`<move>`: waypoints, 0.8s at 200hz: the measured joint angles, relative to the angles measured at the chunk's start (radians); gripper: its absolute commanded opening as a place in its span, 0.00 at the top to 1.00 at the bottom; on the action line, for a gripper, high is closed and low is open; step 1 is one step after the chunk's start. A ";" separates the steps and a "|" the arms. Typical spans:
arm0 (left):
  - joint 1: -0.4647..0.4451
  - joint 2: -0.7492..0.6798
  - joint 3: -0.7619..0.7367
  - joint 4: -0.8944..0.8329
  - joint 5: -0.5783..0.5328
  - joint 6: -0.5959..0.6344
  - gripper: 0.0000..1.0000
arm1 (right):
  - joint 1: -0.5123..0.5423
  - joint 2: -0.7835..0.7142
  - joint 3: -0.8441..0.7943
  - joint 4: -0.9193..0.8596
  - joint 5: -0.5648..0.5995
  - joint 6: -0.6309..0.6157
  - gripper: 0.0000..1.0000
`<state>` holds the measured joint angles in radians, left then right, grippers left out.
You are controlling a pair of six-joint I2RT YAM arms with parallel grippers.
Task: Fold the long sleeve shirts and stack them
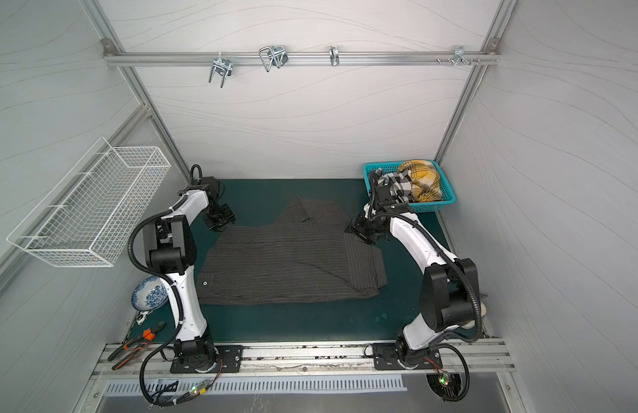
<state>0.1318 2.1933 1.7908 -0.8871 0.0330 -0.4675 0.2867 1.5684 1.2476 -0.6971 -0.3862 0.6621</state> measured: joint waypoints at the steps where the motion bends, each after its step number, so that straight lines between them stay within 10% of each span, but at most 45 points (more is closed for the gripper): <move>1: 0.000 0.002 0.005 -0.003 0.000 0.001 0.53 | 0.000 0.000 0.000 0.000 0.000 0.000 0.52; 74: 0.000 0.104 0.078 -0.032 -0.044 0.036 0.64 | 0.000 0.038 0.036 -0.003 0.000 0.000 0.54; 124: 0.000 0.116 0.102 -0.042 -0.037 0.044 1.00 | 0.000 0.069 0.124 -0.019 0.006 -0.012 0.48; 160: 0.000 0.112 0.104 -0.047 -0.036 0.030 1.00 | -0.001 0.261 0.328 -0.068 0.038 -0.106 0.45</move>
<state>0.1314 2.3054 1.8946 -0.9344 -0.0029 -0.4374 0.2855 1.8294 1.5761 -0.7650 -0.3481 0.5564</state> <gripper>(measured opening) 0.047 0.545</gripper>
